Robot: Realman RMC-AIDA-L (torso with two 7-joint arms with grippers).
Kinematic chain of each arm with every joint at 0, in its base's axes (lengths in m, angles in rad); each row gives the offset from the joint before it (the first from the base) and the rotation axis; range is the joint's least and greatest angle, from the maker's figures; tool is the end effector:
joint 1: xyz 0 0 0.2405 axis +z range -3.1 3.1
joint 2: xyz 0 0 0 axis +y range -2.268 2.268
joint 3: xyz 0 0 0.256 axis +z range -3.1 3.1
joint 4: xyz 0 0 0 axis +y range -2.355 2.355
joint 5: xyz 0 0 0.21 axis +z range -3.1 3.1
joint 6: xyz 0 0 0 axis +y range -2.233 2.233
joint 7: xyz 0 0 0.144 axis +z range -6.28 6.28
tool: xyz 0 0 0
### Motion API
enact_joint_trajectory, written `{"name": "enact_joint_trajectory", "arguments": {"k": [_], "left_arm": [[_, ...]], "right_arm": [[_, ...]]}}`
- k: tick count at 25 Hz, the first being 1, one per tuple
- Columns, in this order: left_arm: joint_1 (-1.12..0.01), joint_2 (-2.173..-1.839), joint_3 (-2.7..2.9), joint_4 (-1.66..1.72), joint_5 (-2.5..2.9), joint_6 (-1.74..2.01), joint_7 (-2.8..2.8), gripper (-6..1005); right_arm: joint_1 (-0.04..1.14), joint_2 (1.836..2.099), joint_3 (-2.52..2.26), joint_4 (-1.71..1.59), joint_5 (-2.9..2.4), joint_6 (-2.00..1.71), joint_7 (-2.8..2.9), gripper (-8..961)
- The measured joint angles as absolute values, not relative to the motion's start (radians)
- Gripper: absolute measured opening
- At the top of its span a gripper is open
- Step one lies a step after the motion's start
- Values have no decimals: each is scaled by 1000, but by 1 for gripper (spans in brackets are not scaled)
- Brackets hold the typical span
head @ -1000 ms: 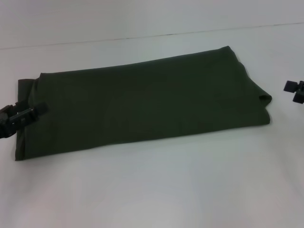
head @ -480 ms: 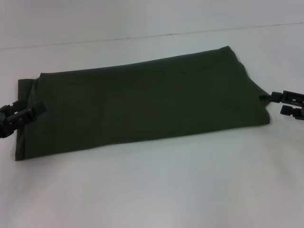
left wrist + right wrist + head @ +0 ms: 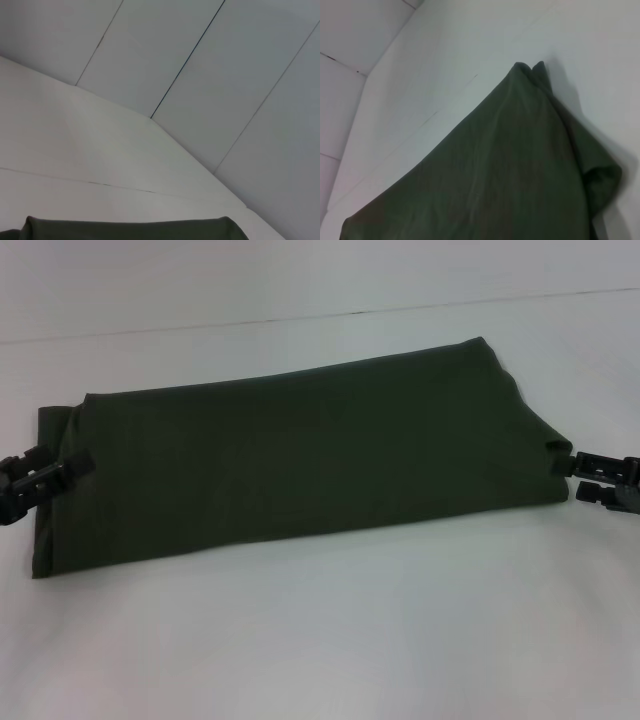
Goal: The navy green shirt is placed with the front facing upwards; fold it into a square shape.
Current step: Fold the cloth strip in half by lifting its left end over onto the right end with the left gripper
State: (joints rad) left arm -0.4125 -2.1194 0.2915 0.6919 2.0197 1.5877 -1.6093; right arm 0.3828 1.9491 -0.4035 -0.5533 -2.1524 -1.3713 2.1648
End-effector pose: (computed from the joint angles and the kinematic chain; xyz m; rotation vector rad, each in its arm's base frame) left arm -0.3175 0.3010 0.0400 -2.2156 -1.1355 -0.9767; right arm 0.3844 0.2968 0.0637 -1.8248 1.8654 0.7362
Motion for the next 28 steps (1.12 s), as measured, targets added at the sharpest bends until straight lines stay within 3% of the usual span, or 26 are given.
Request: {"name": "enact_joint_trajectory", "arguments": {"k": [7,21,28], "left_arm": [[-416,-2118,291,692,2020,1588,-1610,949],[-416,-2117,278,693,2013,1586,-1612,948],[-417,-2117,279,693,2011,1586,-1612,949]], "right_arm": [[402,1964,-405,-554,-2153,-1347,2152,858],[396,1961,-400,-555,-2154,-1325,2150,847],[407,1978,-405,-553,-2154,-1301,2138,841]]}}
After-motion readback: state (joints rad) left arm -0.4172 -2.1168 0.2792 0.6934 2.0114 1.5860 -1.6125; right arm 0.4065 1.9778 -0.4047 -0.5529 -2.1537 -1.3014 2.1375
